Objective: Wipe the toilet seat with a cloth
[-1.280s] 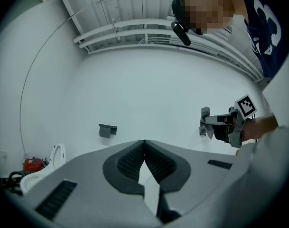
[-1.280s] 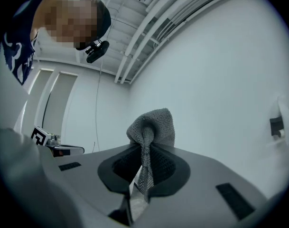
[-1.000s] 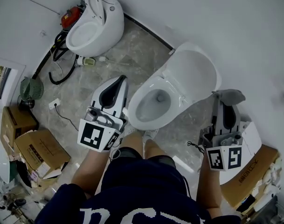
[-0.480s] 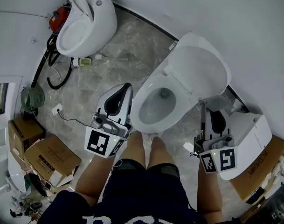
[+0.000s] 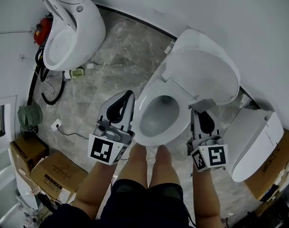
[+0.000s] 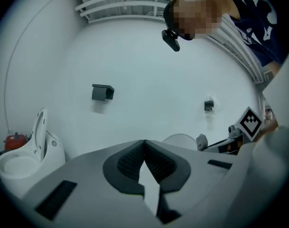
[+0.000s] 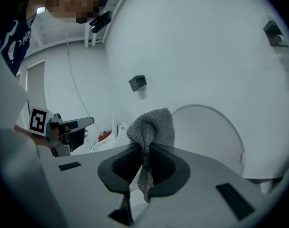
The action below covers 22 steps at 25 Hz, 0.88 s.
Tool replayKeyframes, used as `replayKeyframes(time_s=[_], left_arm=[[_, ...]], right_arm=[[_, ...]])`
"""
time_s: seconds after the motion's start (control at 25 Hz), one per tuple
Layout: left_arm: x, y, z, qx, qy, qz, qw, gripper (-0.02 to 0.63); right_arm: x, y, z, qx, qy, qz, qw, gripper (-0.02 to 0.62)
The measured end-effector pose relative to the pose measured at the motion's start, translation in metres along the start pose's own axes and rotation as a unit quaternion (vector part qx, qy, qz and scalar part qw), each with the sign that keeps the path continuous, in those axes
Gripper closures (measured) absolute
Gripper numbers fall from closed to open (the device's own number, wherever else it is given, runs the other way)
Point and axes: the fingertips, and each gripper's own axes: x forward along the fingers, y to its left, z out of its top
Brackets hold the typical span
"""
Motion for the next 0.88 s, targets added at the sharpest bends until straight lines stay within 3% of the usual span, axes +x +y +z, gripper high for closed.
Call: replayKeyframes(time_s=[0.4,0.88], left_arm=[[0.043,0.020,-0.128,-0.021,0.039,-0.003,0.9990,0.594],[0.049,0.044,-0.248,-0.039,0.072,0.011,0.9966,0.594]], right_arm=[[0.080,-0.046,-0.110,0.058,0.025,-0.071,0.996,0.541],[0.135,-0.087,-0.264,0.054,0.130,-0.098,0.985,0.541]])
